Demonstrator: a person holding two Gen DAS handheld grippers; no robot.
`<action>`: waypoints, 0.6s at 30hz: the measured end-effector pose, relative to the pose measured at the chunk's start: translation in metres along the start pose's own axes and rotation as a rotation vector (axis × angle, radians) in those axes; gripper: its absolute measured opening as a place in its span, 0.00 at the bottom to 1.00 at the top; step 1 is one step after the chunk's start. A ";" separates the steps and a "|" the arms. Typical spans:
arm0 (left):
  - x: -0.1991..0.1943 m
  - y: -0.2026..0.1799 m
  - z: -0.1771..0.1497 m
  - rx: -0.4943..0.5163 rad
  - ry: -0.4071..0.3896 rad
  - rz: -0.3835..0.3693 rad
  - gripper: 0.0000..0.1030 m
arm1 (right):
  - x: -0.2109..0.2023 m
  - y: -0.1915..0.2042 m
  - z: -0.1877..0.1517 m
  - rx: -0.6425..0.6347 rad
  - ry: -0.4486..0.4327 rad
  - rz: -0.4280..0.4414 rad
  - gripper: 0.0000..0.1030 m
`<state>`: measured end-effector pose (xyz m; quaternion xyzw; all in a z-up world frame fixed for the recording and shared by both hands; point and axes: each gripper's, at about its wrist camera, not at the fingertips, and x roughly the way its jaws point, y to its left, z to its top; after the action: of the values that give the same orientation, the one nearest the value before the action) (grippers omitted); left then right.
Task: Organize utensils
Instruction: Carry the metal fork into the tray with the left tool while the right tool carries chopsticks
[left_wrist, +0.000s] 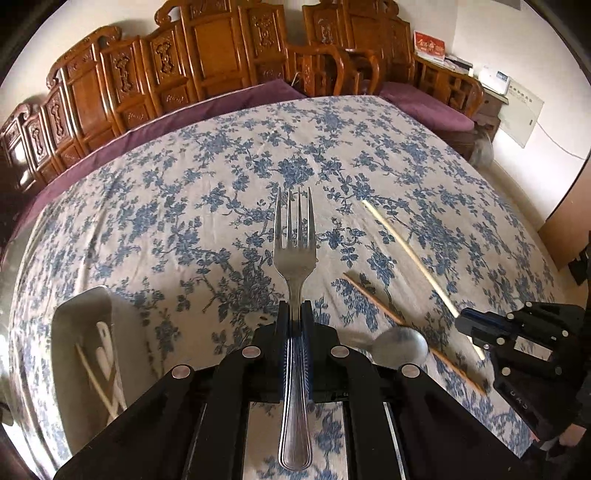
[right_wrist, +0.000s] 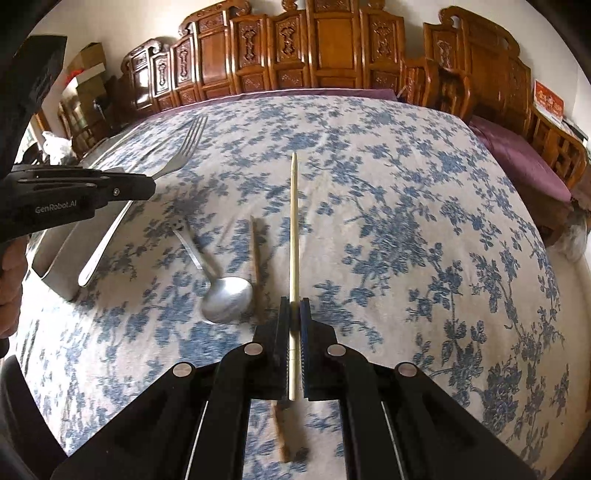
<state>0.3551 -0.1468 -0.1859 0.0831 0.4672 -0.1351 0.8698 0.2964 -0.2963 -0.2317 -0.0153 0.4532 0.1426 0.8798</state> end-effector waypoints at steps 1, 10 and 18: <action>-0.004 0.000 -0.002 0.004 -0.005 0.002 0.06 | -0.002 0.004 0.000 -0.010 -0.003 -0.002 0.06; -0.055 0.010 -0.023 0.032 -0.053 -0.012 0.06 | -0.020 0.036 -0.003 -0.067 -0.031 0.014 0.06; -0.082 0.028 -0.033 0.039 -0.076 0.006 0.06 | -0.032 0.062 -0.002 -0.106 -0.052 0.036 0.06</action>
<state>0.2945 -0.0982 -0.1346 0.0964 0.4309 -0.1446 0.8855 0.2612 -0.2449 -0.2009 -0.0501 0.4223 0.1825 0.8865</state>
